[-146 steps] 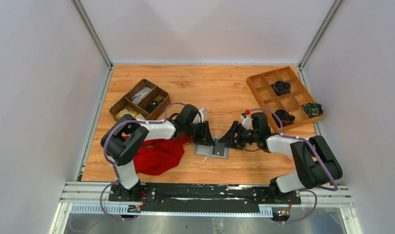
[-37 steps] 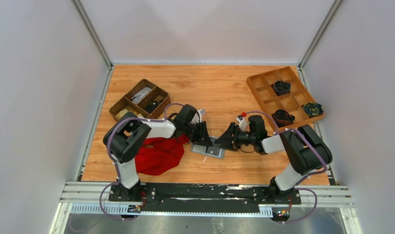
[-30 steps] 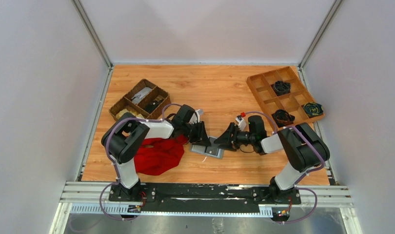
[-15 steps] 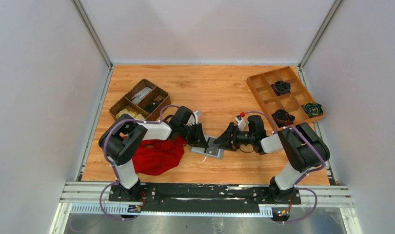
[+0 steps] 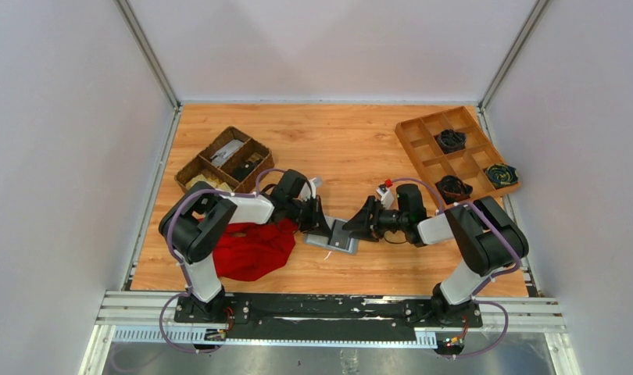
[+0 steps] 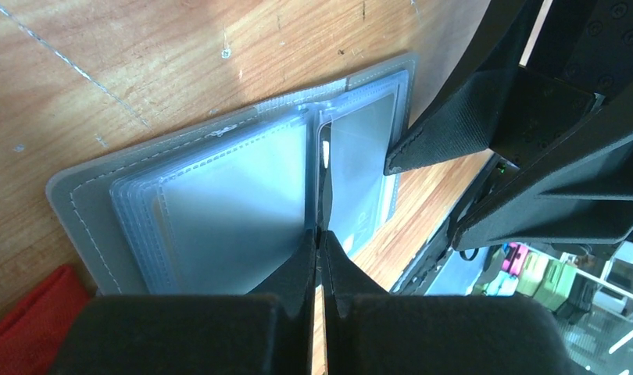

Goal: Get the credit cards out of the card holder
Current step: Remove the credit card from the card holder.

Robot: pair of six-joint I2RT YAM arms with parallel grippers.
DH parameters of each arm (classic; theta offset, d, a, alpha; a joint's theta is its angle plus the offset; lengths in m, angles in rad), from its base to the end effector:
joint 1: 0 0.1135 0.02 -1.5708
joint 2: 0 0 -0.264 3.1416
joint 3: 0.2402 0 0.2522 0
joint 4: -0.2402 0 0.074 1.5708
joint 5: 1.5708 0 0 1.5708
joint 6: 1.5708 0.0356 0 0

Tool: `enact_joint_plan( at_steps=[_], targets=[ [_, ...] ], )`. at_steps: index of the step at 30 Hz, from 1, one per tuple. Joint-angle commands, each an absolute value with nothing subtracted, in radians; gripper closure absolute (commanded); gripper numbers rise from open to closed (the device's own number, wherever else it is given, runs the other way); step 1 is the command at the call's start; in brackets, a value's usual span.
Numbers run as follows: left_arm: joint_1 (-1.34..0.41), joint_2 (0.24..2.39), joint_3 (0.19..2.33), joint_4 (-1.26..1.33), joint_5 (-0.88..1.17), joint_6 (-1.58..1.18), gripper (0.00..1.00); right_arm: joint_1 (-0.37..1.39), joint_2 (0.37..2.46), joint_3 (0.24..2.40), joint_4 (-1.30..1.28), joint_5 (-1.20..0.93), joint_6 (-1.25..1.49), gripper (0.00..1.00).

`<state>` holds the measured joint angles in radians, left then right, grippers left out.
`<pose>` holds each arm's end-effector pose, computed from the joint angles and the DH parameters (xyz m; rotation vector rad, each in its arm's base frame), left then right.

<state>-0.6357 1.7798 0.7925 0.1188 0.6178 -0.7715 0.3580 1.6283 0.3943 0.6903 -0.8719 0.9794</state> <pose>0.2504 -0.2104 0.1217 0.1317 2.7145 -1.2966 0.2299 0.1151 0.1156 0.1281 2.3801 1.6487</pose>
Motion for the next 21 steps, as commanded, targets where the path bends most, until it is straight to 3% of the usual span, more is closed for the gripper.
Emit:
enact_joint_plan(
  at_steps=[1,21],
  targets=[
    [-0.629,1.773,0.788,0.169,0.666,-0.778,1.0,0.376,1.66,0.389,0.602,-0.807,0.922,0.4],
    [-0.545,1.706,0.71,0.17,0.669,-0.751,1.0,0.359,1.66,0.374,0.581,-0.799,0.906,0.4]
  ],
)
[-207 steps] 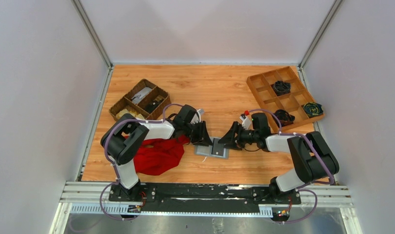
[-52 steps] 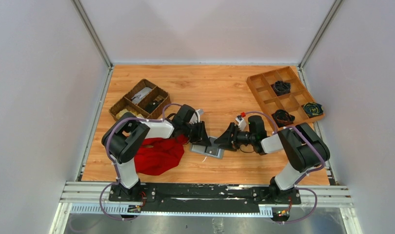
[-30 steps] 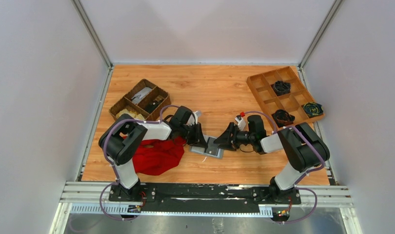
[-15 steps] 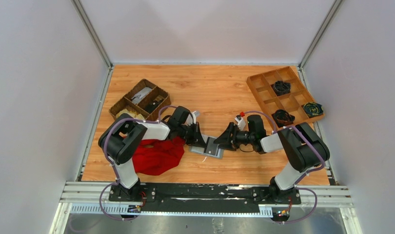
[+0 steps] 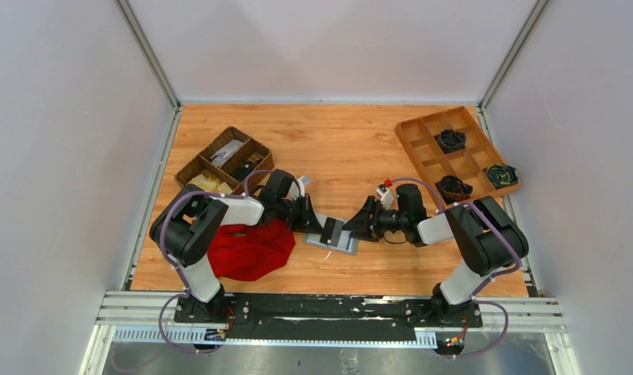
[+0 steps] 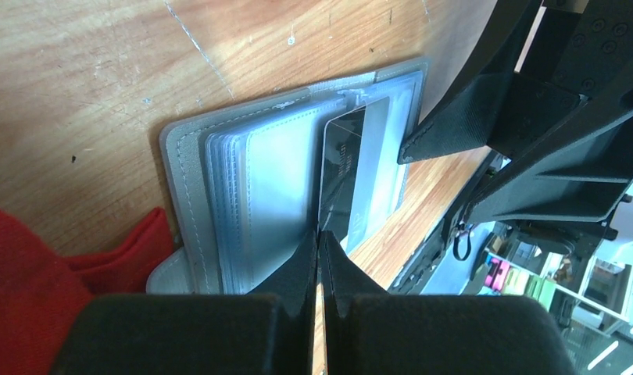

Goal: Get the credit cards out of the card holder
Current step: Remove the credit card from the card holder.

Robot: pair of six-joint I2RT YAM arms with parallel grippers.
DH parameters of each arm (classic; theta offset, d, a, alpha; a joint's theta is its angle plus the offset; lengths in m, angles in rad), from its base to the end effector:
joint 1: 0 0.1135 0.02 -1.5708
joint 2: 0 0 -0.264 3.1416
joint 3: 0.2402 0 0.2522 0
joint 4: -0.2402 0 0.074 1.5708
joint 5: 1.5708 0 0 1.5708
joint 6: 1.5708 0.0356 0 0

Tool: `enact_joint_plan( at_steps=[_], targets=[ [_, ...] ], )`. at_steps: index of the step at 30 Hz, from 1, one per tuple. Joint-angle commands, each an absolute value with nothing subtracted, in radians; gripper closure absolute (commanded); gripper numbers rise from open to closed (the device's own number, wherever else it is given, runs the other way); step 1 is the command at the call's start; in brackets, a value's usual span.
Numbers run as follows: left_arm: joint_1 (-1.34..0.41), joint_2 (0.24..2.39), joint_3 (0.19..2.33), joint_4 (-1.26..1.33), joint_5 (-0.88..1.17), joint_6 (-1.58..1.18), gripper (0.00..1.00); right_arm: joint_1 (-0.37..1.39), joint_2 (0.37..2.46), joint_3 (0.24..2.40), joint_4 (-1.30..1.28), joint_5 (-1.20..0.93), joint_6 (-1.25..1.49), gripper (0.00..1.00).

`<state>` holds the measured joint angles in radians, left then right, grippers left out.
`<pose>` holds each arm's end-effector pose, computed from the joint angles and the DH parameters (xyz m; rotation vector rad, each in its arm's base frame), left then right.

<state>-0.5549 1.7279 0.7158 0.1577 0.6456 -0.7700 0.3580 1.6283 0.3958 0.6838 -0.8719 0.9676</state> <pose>0.2516 -0.1812 0.1211 0.0456 2.6777 -1.3127 0.2300 0.1151 0.1154 0.1175 2.3811 1.6429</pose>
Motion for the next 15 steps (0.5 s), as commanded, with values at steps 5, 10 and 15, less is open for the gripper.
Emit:
enact_joint_plan(
  at_steps=[5,10,15],
  targets=[
    [-0.546,1.737,0.739,0.168,0.724,-0.741,0.73,0.359,1.663,0.375,0.577,-0.798,0.902,0.4],
    [-0.547,1.767,0.753,0.167,0.754,-0.734,0.64,0.359,1.663,0.376,0.576,-0.796,0.903,0.4],
    [-0.556,1.8,0.77,0.167,0.762,-0.729,0.64,0.359,1.665,0.377,0.577,-0.795,0.902,0.4]
  ],
)
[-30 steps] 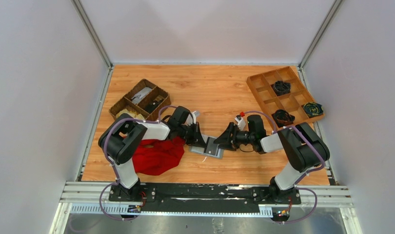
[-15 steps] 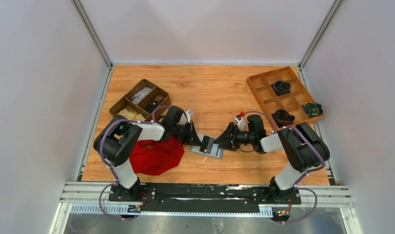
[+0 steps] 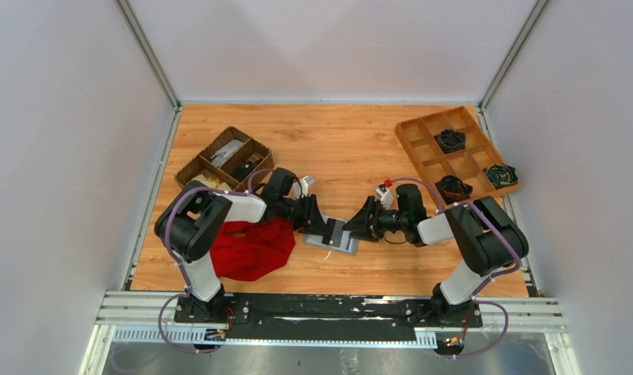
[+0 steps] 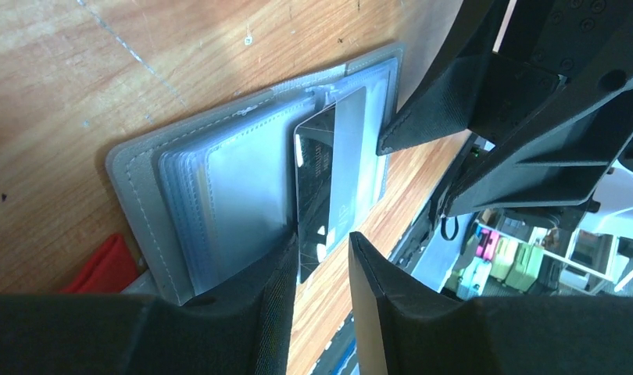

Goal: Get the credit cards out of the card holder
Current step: Remove the credit card from the card holder.

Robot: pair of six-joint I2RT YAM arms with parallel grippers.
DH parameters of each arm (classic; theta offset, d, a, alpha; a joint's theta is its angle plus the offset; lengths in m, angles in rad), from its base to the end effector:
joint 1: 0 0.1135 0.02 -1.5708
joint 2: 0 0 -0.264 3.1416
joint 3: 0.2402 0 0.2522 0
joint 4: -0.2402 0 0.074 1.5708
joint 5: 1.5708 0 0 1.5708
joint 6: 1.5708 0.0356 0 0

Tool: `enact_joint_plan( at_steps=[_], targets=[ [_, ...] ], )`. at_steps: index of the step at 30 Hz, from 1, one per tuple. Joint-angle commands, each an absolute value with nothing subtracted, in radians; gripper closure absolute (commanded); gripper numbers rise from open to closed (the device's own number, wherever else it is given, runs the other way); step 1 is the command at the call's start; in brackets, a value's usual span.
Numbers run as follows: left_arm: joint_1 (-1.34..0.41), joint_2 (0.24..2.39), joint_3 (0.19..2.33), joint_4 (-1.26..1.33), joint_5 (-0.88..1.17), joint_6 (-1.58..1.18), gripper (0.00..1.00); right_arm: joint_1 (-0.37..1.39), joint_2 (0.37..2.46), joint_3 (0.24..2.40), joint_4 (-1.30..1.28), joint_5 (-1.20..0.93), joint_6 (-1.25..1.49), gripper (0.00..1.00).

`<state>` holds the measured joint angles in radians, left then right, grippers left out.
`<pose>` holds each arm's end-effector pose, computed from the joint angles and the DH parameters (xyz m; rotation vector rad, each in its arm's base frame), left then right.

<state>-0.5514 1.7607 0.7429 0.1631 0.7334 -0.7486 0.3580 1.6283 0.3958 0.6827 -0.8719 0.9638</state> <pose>0.2562 -0.1856 0.1200 0.1182 2.6756 -1.4109 0.2299 0.1151 0.1153 0.1137 2.3810 1.6411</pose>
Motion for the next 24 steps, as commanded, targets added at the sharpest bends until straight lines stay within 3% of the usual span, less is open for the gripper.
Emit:
enact_joint_plan(
  at_steps=[1,11,24],
  targets=[
    [-0.557,1.808,0.773,0.168,0.762,-0.729,0.64,0.359,1.666,0.378,0.577,-0.795,0.902,0.4],
    [-0.557,1.843,0.768,0.167,0.741,-0.672,0.51,0.359,1.664,0.379,0.574,-0.796,0.9,0.4],
    [-0.537,1.938,0.754,0.167,0.792,-0.559,0.51,0.359,1.649,0.377,0.562,-0.791,0.9,0.4]
  ],
)
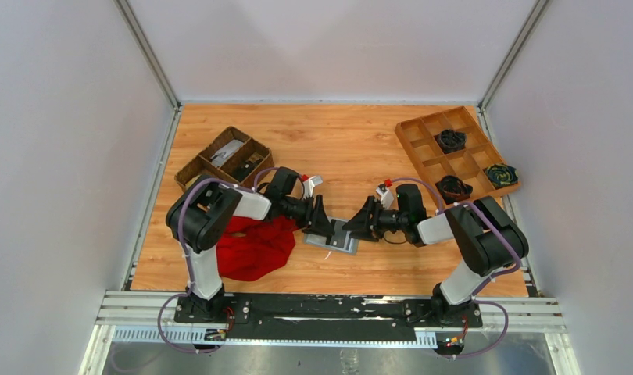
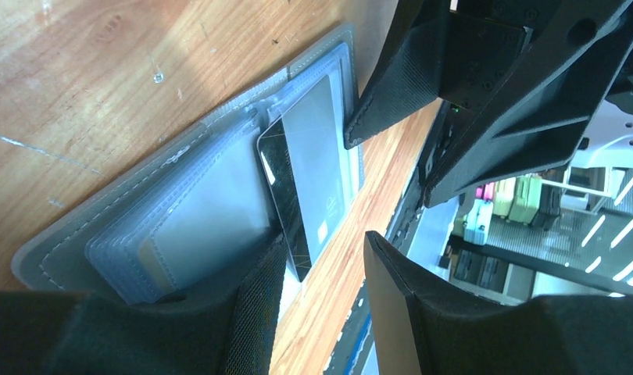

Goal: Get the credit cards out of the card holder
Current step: Remove the credit card from the card holder.

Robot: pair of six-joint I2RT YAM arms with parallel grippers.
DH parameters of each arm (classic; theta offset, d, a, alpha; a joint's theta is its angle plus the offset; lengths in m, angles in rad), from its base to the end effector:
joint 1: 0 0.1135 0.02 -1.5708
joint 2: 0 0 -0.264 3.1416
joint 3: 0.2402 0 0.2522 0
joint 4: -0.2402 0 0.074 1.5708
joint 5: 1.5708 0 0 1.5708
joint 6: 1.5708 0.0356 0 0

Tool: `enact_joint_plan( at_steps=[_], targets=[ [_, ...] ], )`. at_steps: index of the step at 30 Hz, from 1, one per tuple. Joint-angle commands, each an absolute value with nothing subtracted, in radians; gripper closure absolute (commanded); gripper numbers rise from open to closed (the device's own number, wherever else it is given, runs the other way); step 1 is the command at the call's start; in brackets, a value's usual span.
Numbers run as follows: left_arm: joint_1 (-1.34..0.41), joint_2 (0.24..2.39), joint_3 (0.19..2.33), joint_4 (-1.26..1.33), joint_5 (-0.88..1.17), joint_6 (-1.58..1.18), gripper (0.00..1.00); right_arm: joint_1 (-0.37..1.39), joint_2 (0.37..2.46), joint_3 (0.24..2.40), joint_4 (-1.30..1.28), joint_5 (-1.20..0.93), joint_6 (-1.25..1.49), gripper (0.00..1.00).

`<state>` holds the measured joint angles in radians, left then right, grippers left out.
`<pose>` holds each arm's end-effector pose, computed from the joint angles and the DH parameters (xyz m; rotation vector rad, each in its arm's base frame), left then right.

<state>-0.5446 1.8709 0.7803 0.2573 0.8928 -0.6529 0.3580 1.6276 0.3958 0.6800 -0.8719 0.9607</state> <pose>0.2672 -0.1943 0.1049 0.3363 2.5975 -1.5792 0.2298 0.1151 0.1152 0.1114 2.3819 1.6395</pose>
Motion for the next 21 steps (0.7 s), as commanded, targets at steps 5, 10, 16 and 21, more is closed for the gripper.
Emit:
enact_joint_plan(
  at_steps=[5,10,16,21],
  targets=[
    [-0.537,1.961,0.767,0.167,0.799,-0.558,0.59,0.359,1.646,0.382,0.557,-0.791,0.899,0.4],
    [-0.538,1.961,0.779,0.166,0.81,-0.563,0.87,0.359,1.647,0.384,0.551,-0.79,0.896,0.4],
    [-0.536,1.935,0.784,0.168,0.814,-0.581,1.0,0.359,1.646,0.387,0.546,-0.79,0.894,0.4],
    [-0.49,1.878,0.753,0.168,0.82,-0.604,1.0,0.359,1.639,0.392,0.532,-0.79,0.886,0.4]
  ],
)
